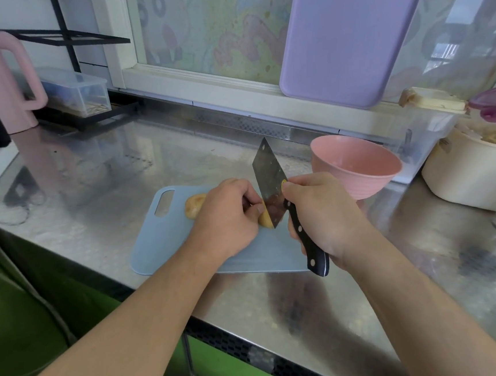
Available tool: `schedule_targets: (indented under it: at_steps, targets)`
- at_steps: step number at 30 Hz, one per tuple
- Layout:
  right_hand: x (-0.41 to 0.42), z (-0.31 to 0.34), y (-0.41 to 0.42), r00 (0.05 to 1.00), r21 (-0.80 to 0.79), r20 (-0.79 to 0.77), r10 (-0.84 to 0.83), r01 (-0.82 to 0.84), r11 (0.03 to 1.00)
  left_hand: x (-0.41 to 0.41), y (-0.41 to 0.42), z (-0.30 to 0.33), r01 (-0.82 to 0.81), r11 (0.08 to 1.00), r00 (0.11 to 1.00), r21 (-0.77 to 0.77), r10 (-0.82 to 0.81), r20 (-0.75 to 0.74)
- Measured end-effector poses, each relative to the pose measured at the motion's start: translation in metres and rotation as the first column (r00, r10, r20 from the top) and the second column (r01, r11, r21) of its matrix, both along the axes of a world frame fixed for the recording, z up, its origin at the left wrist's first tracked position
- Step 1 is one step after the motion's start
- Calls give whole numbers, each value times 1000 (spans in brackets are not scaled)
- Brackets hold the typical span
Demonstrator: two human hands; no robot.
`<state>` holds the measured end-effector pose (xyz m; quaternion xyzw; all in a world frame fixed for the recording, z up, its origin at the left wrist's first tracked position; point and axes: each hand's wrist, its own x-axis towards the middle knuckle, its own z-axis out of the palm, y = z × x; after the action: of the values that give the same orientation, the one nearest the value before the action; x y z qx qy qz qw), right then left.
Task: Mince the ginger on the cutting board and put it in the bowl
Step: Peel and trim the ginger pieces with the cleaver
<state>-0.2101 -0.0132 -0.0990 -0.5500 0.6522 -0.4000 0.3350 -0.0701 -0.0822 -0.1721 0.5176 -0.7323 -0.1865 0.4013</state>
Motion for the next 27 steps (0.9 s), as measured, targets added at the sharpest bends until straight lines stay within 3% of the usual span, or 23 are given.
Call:
schedule_targets:
  at_steps: [19, 27]
  targets:
    - [6, -1, 7, 981, 90, -173, 88, -73, 993, 3, 2, -1, -1, 1000, 1000, 8, 1, -4]
    - [-2, -6, 7, 999, -26, -50, 19, -20, 999, 2, 2, 1, 13, 1000, 1000, 19, -13, -15]
